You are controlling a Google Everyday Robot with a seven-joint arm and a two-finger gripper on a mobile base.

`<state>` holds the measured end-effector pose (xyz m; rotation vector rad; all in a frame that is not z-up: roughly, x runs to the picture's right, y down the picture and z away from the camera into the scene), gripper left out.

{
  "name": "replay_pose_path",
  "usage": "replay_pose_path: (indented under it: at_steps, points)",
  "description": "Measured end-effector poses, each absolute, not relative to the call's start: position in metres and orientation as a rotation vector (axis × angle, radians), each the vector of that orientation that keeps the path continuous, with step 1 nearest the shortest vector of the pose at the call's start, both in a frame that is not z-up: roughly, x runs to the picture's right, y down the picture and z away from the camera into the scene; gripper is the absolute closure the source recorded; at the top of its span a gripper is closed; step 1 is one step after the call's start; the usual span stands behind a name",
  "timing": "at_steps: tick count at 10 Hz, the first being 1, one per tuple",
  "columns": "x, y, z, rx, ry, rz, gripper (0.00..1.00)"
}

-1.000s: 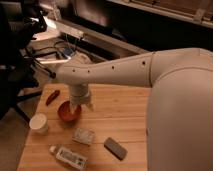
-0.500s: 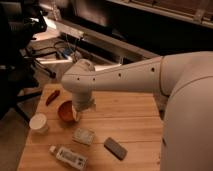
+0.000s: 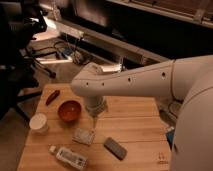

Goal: Place the eraser on the white sponge

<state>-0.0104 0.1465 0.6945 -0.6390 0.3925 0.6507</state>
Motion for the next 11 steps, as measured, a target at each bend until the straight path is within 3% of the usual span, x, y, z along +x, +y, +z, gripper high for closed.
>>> replay_pose_path:
  at_steps: [7, 11]
  points:
    - [0.032, 0.242, 0.74, -0.804, 0.603, 0.711, 0.35]
    - [0.035, 0.264, 0.753, -0.815, 0.638, 0.699, 0.35]
